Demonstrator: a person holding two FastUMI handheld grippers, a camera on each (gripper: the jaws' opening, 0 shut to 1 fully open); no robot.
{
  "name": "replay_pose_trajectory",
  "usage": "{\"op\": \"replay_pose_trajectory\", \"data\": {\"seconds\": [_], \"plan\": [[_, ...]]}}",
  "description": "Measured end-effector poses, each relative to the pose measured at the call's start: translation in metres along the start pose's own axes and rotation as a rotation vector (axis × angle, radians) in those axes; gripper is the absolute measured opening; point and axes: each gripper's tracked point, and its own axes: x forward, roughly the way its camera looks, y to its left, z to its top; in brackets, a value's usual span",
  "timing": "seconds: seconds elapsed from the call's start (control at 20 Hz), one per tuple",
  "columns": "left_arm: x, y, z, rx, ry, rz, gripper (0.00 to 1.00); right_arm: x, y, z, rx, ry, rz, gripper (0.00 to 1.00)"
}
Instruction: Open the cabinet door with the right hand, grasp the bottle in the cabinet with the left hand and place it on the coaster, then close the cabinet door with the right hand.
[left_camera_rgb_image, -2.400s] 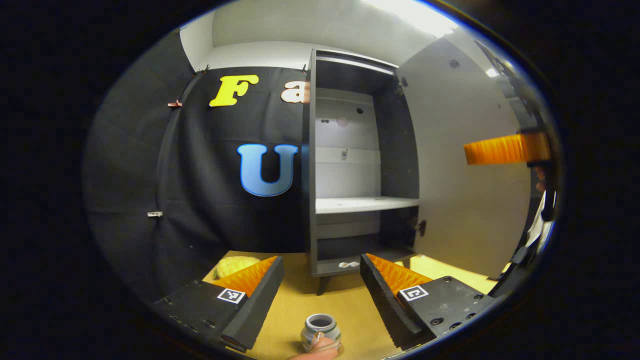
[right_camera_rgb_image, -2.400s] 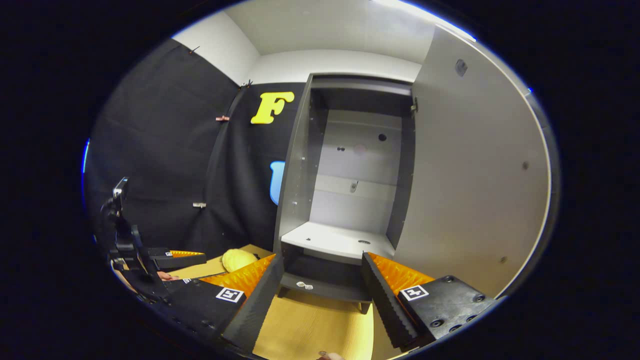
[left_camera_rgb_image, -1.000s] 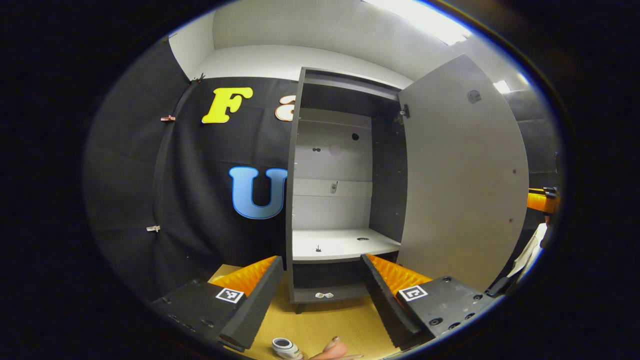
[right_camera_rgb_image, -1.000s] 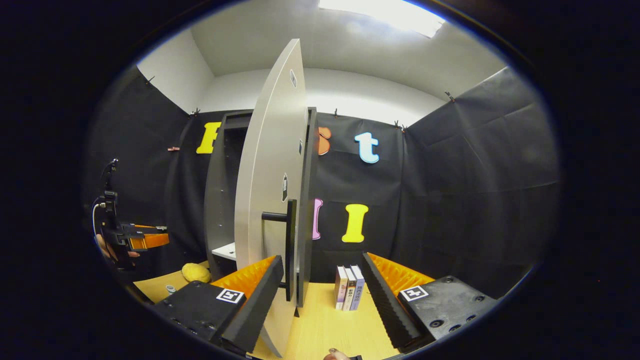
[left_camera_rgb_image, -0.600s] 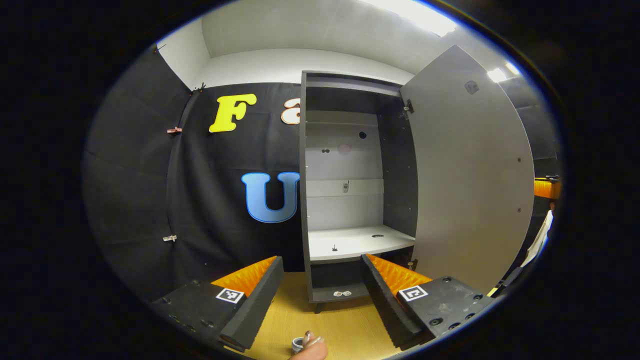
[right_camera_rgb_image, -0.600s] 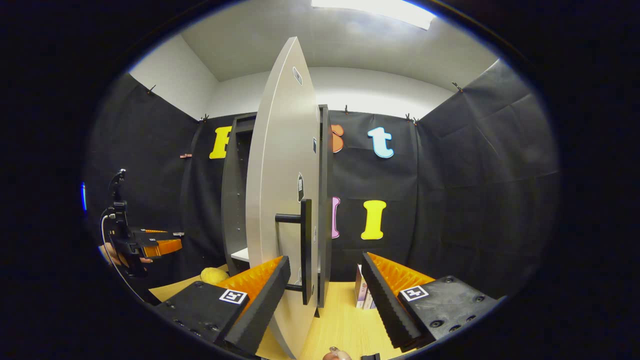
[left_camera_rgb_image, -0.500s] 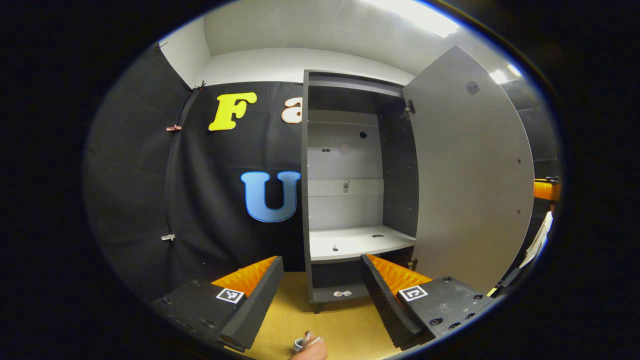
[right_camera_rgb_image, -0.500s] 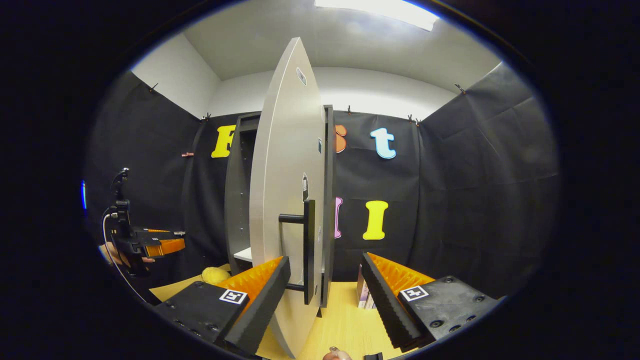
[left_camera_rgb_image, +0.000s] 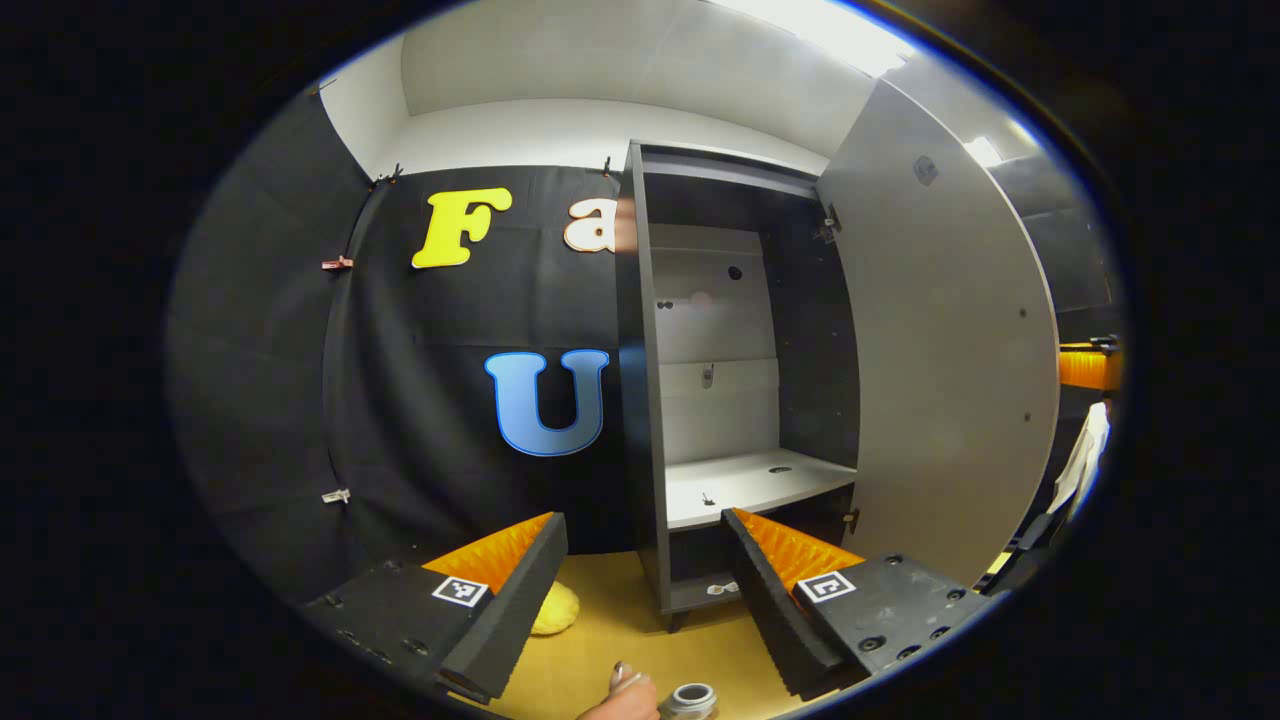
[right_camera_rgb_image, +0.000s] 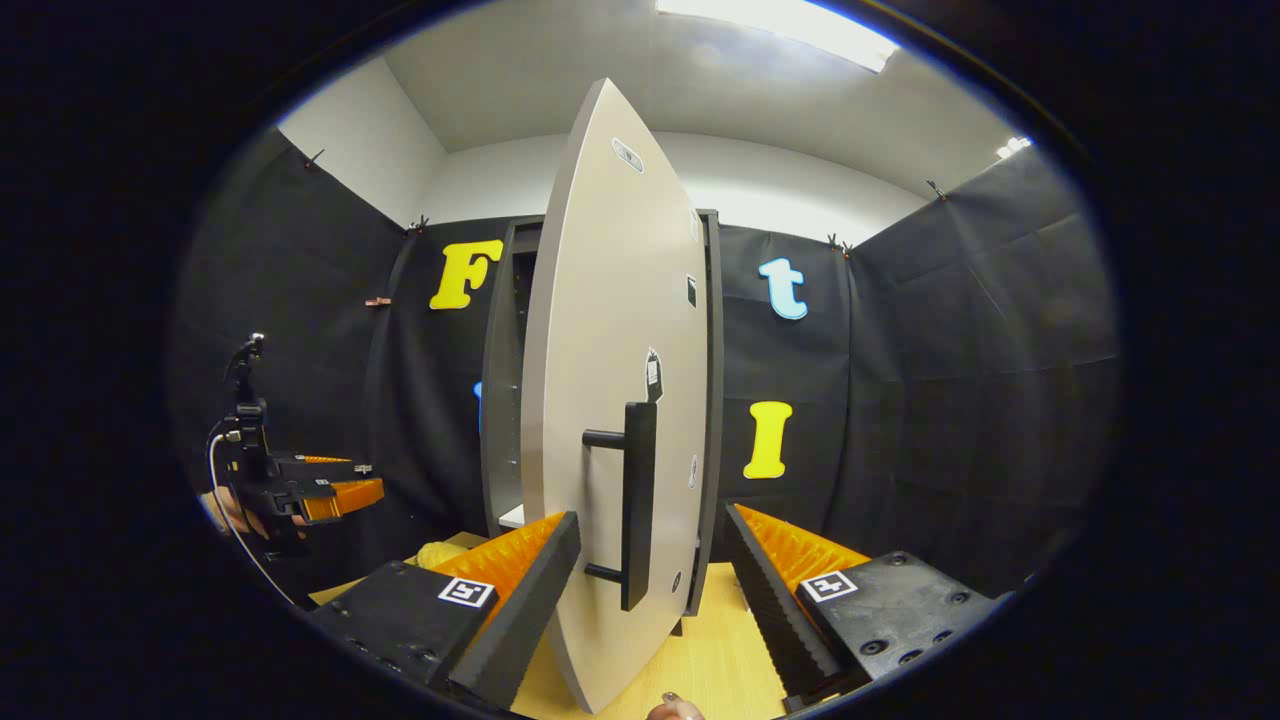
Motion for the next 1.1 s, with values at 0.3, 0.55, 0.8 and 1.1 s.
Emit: {"op": "replay_pose_trajectory", "data": {"seconds": [0.3,0.55,0.8,1.1], "plan": [[0.004,0.031,-0.003,0.004,-0.001,-0.054,0.96,0.017,0.053,0.006,-0.016,-0.035,-0.014,0.95],[-0.001,0.046,0.001,0.004,-0.01,-0.071,0.96,0.043,0.099,0.006,0.017,-0.047,0.034,0.92],[-0.004,0.042,0.007,-0.029,-0.017,-0.095,0.96,0.037,0.099,0.018,0.001,-0.077,0.034,0.97],[0.0,0.019,0.015,-0.052,-0.032,-0.1,0.96,0.04,0.071,0.007,-0.02,-0.024,0.003,0.97]]}}
